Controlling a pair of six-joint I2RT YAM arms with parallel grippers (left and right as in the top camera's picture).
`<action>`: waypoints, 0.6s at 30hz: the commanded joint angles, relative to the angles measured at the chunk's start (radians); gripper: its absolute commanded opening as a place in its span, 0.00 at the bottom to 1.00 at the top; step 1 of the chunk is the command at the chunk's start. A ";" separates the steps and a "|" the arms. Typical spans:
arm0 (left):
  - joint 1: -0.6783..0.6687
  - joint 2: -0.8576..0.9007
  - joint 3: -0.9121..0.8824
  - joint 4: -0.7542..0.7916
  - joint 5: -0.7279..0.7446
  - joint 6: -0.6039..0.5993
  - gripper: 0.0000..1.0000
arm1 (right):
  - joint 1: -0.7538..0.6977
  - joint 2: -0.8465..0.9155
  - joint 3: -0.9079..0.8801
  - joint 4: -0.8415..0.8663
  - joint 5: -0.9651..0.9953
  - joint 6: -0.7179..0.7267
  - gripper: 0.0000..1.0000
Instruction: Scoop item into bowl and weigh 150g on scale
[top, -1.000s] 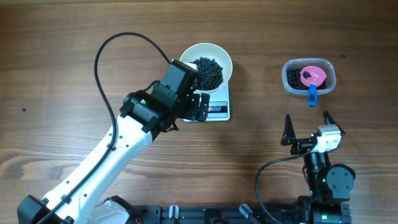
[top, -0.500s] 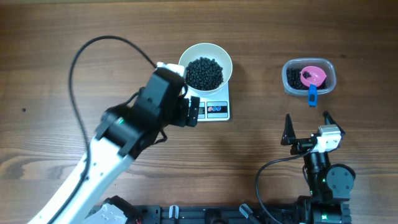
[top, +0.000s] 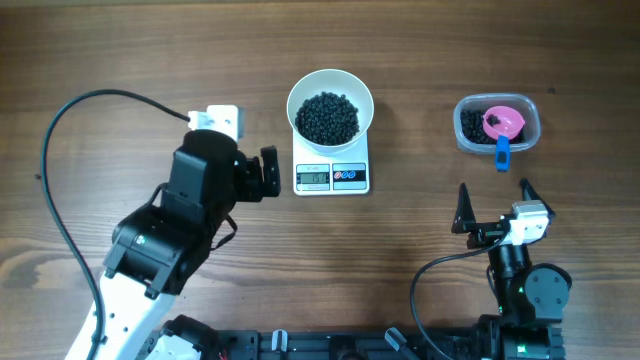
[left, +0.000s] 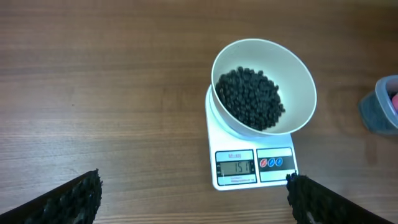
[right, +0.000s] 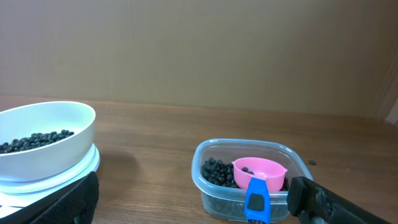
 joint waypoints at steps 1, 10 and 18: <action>0.008 -0.012 -0.006 0.009 -0.005 -0.008 1.00 | 0.006 -0.014 -0.003 0.001 0.021 0.018 1.00; 0.008 -0.012 -0.006 -0.019 -0.005 -0.008 1.00 | 0.006 -0.014 -0.003 0.001 0.021 0.018 1.00; 0.008 -0.012 -0.006 -0.029 -0.005 -0.008 1.00 | 0.006 -0.014 -0.003 0.001 0.021 0.018 1.00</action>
